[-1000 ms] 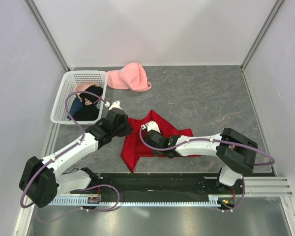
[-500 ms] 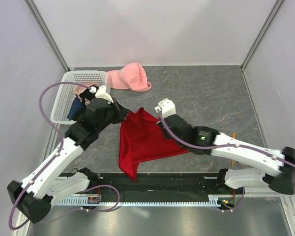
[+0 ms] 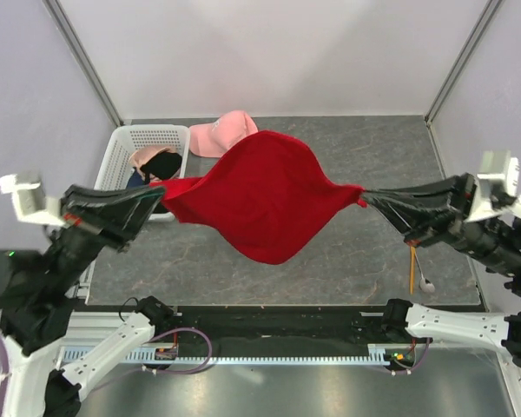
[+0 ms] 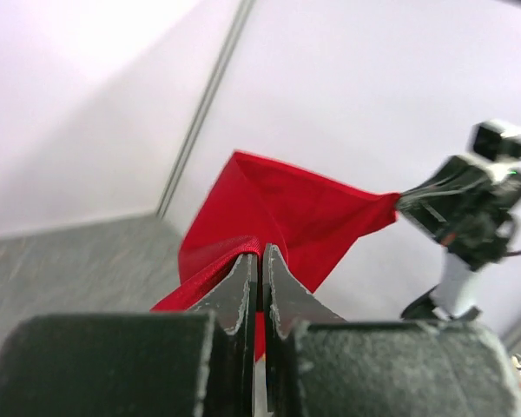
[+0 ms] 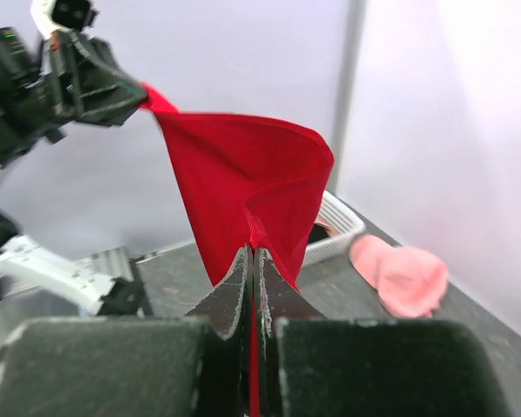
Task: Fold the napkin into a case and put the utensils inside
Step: Flatten out the crumpled napkin at the center of the board.
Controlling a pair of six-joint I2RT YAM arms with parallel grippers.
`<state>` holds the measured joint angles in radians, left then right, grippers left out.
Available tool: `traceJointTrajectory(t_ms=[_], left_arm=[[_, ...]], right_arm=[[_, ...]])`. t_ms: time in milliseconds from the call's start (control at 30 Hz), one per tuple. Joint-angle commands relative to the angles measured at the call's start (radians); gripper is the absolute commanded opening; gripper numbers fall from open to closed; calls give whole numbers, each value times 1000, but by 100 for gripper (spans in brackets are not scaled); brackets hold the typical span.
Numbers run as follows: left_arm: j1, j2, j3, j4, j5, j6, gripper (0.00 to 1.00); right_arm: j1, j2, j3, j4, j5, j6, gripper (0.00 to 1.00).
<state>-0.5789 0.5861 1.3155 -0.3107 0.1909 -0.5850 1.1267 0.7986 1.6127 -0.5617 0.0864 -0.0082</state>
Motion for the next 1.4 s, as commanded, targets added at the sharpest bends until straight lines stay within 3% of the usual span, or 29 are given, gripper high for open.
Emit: traceJointTrajectory(t_ms=[0,100,200,333,367,433,500,533,567,633,733,967,1100,1367], left_arm=[[4,-57,36,76,91,66,2],[4,-84,25,93,67,74,2],[4,-69,-15,93,7,68,2],[4,10,-103,1,-186,2,2],[5,83,-101,-37,-305,-25,2],[4,156,-116,-97,-396,-27,2],[4,280,-145,-79,-494,-9,2],[5,332,-162,-68,-527,-4,2],[8,378,-163,-67,-580,-15,2],[39,510,-170,-36,-605,-26,2],[92,661,-202,28,-616,-82,2],[209,983,-165,188,-521,-93,2],[229,1144,-38,199,-515,-49,2],[269,1336,171,64,-493,7,2]], right_arm=[[5,-44,-19,51,-209,-53,0],[4,-67,-51,81,-153,-53,0],[4,-46,-105,97,66,-39,0],[4,22,-244,167,590,-79,0],[2,40,-261,180,672,-99,0],[-30,80,-324,268,771,-150,0],[-144,108,-353,318,690,-136,0],[-329,147,-365,319,590,-101,0],[-432,172,-370,318,393,-31,0],[-618,256,-399,361,245,-4,0],[-709,430,-377,410,190,-12,0],[-795,842,-206,490,23,5,0],[-808,1069,-70,503,-31,37,0],[-844,1258,117,464,-17,77,3]])
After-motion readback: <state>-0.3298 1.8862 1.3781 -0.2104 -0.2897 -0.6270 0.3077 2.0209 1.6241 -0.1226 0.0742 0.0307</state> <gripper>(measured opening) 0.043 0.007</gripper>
